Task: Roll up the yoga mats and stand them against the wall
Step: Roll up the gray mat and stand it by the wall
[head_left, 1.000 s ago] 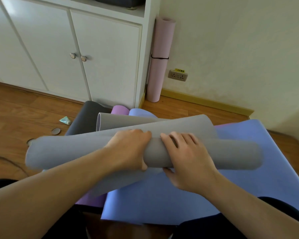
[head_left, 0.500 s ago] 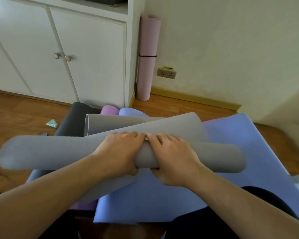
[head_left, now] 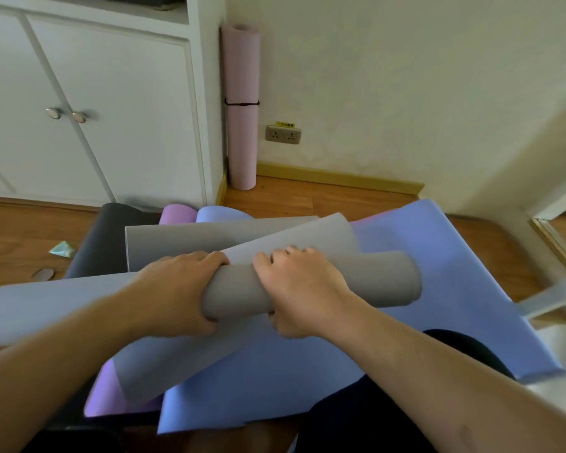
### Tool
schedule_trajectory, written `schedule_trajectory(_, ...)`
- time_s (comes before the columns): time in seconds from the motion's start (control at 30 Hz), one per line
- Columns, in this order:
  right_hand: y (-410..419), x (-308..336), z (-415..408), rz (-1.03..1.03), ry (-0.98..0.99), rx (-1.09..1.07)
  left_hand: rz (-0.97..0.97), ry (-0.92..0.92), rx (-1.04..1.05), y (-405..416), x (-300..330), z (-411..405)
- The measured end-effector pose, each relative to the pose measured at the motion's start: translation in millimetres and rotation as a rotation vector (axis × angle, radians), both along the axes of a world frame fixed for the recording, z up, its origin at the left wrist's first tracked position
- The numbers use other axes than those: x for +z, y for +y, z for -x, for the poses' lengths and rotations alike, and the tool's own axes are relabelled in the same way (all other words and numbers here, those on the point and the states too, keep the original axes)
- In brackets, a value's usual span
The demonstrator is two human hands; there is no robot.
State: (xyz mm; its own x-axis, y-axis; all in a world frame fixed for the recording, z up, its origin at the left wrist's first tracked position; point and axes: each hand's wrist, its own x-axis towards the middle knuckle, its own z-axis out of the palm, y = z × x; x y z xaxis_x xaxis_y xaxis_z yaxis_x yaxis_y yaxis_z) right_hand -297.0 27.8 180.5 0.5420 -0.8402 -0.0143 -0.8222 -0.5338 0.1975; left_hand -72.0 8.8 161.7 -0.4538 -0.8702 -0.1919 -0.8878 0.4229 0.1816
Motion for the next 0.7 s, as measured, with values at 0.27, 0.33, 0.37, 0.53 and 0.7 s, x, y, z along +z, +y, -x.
schedule_trajectory(0.27,-2.4,-1.4,1.6,0.003,-0.100,0.017,0.155,0.081,0.001,2.3,0.7,12.8)
schedule_trajectory(0.33,-2.1,0.9,3.9,0.025,-0.063,0.020,0.095,0.089,0.026,-3.4,2.8,4.3)
schedule_trajectory(0.37,-2.7,4.5,6.5,0.034,-0.030,0.002,0.054,0.101,0.044,-7.1,3.8,-0.7)
schedule_trajectory(0.53,-3.4,17.1,13.7,0.087,-0.020,-0.194,-0.101,0.115,0.093,-16.2,11.7,-20.7)
schedule_trajectory(0.7,2.8,16.4,-10.3,0.173,0.031,-0.045,0.059,0.023,0.051,-2.0,12.4,7.6)
